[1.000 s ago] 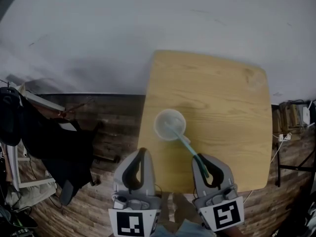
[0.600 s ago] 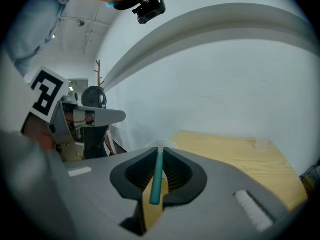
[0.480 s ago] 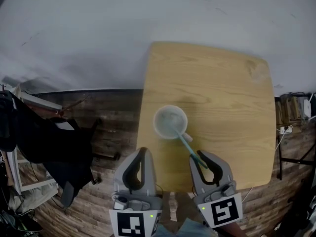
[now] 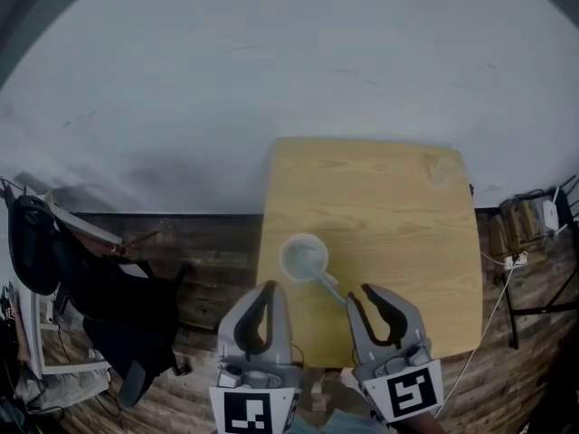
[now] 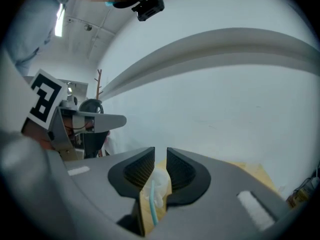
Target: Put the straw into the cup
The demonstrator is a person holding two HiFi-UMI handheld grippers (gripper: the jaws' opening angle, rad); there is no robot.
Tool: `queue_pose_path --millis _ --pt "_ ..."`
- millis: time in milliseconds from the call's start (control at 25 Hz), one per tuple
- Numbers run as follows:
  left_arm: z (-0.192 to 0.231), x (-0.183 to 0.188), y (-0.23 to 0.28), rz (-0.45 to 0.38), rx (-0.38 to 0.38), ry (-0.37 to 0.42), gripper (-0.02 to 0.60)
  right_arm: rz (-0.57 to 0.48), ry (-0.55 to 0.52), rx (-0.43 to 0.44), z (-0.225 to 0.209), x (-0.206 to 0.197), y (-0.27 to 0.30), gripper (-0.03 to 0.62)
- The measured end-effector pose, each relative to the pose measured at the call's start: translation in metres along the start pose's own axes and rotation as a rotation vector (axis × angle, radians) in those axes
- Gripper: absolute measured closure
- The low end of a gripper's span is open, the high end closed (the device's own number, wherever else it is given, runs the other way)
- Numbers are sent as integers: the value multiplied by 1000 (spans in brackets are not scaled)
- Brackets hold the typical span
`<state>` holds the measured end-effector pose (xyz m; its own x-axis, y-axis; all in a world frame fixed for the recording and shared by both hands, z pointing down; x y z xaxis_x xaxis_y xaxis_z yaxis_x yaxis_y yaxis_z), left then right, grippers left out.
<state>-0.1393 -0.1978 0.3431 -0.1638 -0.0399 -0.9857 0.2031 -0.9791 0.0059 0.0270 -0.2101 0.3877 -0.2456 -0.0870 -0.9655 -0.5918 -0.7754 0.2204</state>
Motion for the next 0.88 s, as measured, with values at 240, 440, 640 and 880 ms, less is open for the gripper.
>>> queue_pose_path --millis 240,440,640,880 --pt "-10 35 9 -69 -24 11 565 -151 -24 -66 -20 60 -13 513" --pt "-19 74 25 -161 -69 50 565 -280 -68 -134 -37 105 -23 556" --pt "-25 97 33 -210 -99 82 565 -340 -105 -162 -40 130 -27 586" --pt "-33 105 38 -237 -120 87 565 -365 -126 -191 -49 144 -29 588"
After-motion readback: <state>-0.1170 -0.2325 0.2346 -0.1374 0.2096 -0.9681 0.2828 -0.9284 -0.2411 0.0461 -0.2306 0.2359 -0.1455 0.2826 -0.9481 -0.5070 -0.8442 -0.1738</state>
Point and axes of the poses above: the fingertips, and each gripper's own axes: y forward along the fingers, z to its left, x out of its top, the point moved 8 cm from there along -y, backward along the fingers, and after that the axes turned 9 degrees about -y, right-handed, at the moved point
